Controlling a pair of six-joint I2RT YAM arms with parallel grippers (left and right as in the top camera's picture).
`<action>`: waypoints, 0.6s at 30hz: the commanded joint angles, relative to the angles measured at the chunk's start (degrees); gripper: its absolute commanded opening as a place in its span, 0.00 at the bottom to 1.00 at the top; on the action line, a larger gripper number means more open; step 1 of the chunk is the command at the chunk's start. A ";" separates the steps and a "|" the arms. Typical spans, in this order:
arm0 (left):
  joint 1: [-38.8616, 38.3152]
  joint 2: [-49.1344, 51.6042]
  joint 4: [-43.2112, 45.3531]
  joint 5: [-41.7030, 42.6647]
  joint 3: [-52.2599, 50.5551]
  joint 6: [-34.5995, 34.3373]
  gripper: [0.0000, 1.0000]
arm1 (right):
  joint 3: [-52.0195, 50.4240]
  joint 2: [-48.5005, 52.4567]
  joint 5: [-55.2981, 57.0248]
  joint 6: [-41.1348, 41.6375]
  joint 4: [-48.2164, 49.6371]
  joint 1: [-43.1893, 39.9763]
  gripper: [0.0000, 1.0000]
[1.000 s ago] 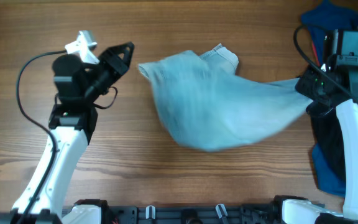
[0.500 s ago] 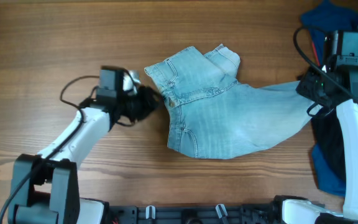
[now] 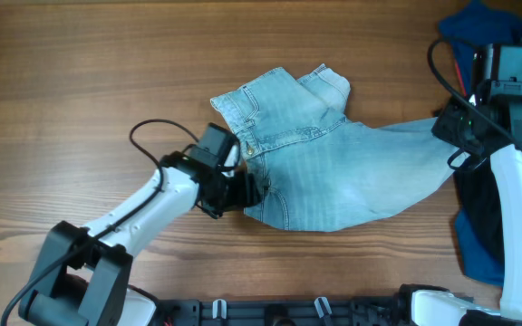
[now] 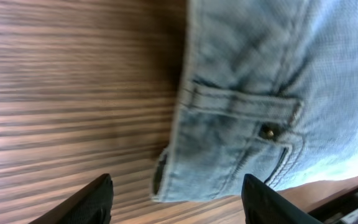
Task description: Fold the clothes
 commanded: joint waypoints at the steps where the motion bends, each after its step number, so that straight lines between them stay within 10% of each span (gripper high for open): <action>1: -2.97 0.81 1.92 -3.41 -0.59 1.68 0.67 | 1.53 -0.31 1.81 -0.31 -0.02 -0.24 0.04; 8: -3.04 1.88 2.82 1.01 -0.59 1.62 0.52 | 1.53 -0.31 1.81 -0.39 -0.09 -0.24 0.04; 12: -4.46 2.60 2.78 6.97 -0.57 4.52 0.04 | 1.53 -0.31 1.81 -0.37 -0.07 -0.24 0.04; 18: -3.45 -1.09 1.03 8.07 0.00 7.61 0.04 | 1.53 -0.31 1.84 -0.44 -0.28 -0.24 0.04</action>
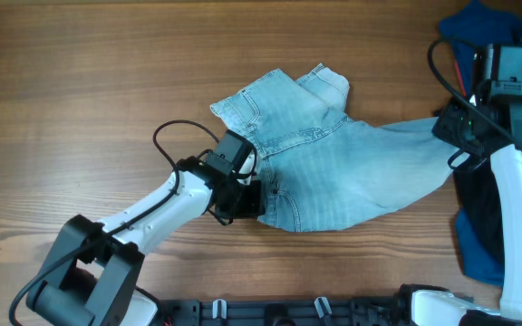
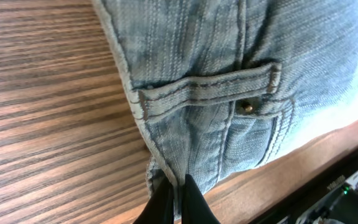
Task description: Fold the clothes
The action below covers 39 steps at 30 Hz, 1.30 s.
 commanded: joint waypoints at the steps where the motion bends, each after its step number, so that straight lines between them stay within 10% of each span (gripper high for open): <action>1: 1.75 -4.44 -2.75 3.67 0.79 4.68 0.04 | 1.53 -0.31 1.60 -0.39 -0.09 -0.24 0.04; 14: 39.12 -24.48 -16.70 20.06 29.42 9.88 0.04 | 1.53 -0.31 1.60 -1.77 -0.22 -0.24 0.04; 19: 34.99 -22.14 -31.74 12.55 27.08 13.53 0.04 | 1.53 -0.31 1.57 -1.73 -0.20 -0.24 0.04; 28: 29.88 -14.10 -32.26 9.99 22.18 13.49 0.04 | 1.53 -0.31 1.60 -1.92 -0.92 -0.24 0.04; 39: 39.15 -15.08 2.60 19.15 29.31 2.56 0.04 | 1.53 -0.31 -7.37 -4.70 13.77 -0.24 0.04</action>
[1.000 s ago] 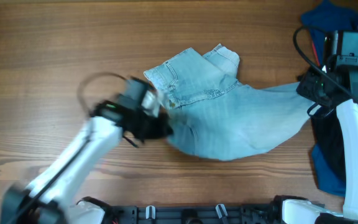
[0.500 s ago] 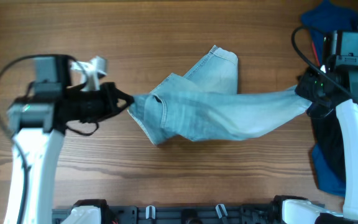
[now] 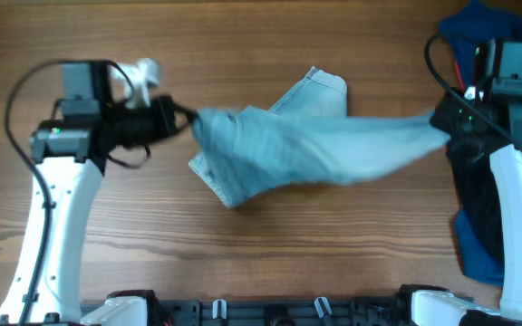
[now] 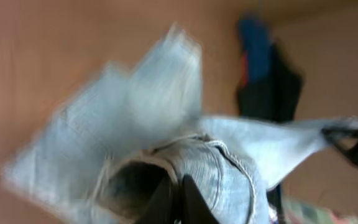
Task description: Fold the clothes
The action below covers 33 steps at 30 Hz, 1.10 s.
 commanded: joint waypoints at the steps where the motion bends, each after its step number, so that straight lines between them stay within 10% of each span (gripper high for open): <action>1: 5.97 -1.18 20.17 3.39 6.95 -9.38 0.06 | 1.44 -0.33 -4.39 -1.81 9.03 -0.46 0.04; 8: 16.09 3.45 41.99 7.23 24.17 -23.63 0.09 | 1.44 -0.33 -6.60 -1.81 24.96 -0.46 0.04; 15: 15.30 3.93 12.59 20.09 28.04 -13.38 0.04 | 1.44 0.55 -6.14 -3.80 10.49 -0.46 0.04; 20: 6.14 7.58 -12.96 4.52 28.02 1.53 0.04 | 1.40 1.62 -1.73 -3.78 -0.81 -0.46 0.04; 26: -6.03 16.22 -16.37 -4.20 27.69 1.97 0.10 | 1.38 1.62 1.07 -2.03 -8.39 -0.46 0.04; 33: -11.30 30.97 -1.33 -5.79 27.69 -8.46 0.54 | 1.33 1.62 4.09 -2.05 -10.38 -0.46 0.04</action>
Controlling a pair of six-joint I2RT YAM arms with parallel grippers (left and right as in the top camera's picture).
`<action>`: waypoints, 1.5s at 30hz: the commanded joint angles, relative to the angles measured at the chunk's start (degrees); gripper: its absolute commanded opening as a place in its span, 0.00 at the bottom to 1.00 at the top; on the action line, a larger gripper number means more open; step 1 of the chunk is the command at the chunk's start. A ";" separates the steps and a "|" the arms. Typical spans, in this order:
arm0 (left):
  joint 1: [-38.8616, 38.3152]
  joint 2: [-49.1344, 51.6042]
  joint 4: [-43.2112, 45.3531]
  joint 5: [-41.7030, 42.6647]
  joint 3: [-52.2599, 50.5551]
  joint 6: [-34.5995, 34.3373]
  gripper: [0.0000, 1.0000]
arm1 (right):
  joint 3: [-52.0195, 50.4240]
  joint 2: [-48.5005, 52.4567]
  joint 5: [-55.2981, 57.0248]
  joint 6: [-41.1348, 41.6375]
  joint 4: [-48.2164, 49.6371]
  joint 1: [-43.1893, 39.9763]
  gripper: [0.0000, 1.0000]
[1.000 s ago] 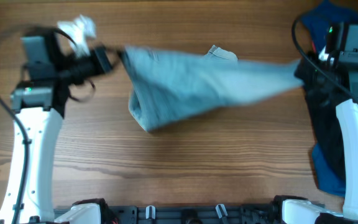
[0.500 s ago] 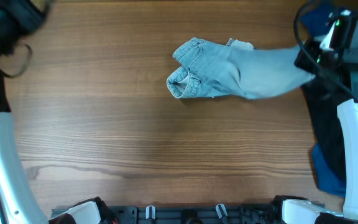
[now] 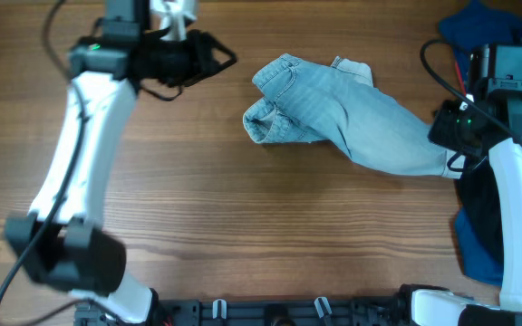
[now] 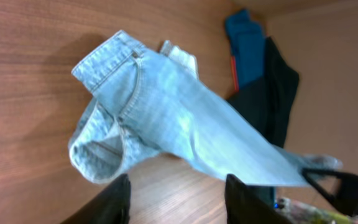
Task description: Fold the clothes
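Observation:
The light-blue jeans (image 3: 333, 107) lie bunched on the table, with the waistband (image 3: 265, 113) curled to the left and one leg running right. My right gripper (image 3: 446, 145) is shut on the end of that leg at the table's right side. My left gripper (image 3: 217, 54) hangs open above the far left of the table, a hand's width left of the waistband and holding nothing. In the left wrist view the jeans (image 4: 160, 118) lie ahead of the open left gripper (image 4: 179, 205), whose spread fingers (image 4: 114, 200) frame bare wood.
A pile of blue clothes (image 3: 478, 27) and black clothes (image 3: 478, 213) lies at the right edge behind my right arm; the blue garment (image 4: 244, 31) also shows in the left wrist view. Bare wooden tabletop (image 3: 243, 226) spreads to the left and front of the jeans.
My left gripper was shut on the waistband, holding the jeans up and stretched toward the right gripper. Now it is open and higher and farther back, and the jeans lie bunched on the table.
My left gripper stood open at the near edge of the waistband, then shut on it. After that the jeans were lifted and stretched between both grippers. Now the left has let go and the waistband lies nearer the right gripper, which has kept its hold on the leg.

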 commanded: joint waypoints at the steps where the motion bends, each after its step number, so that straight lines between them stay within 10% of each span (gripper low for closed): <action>1: -0.85 8.76 7.67 -2.16 -0.11 -7.15 0.55 | 1.01 0.20 2.95 -0.11 -0.17 -0.17 0.04; 30: -6.88 33.51 29.18 1.66 -0.13 -13.31 0.59 | 1.01 0.20 2.71 0.11 -1.01 -0.17 0.04; 33: -6.95 33.51 31.54 1.66 -0.13 -13.51 0.50 | 1.01 0.20 2.73 0.11 -1.27 -0.17 0.04; 37: -6.73 33.48 32.85 1.70 -0.11 -13.49 0.07 | 1.01 0.20 2.73 0.11 -1.38 -0.17 0.04; 45: 0.31 19.06 32.98 7.54 0.07 -12.85 0.04 | 1.01 0.20 2.64 0.15 1.42 -0.17 0.04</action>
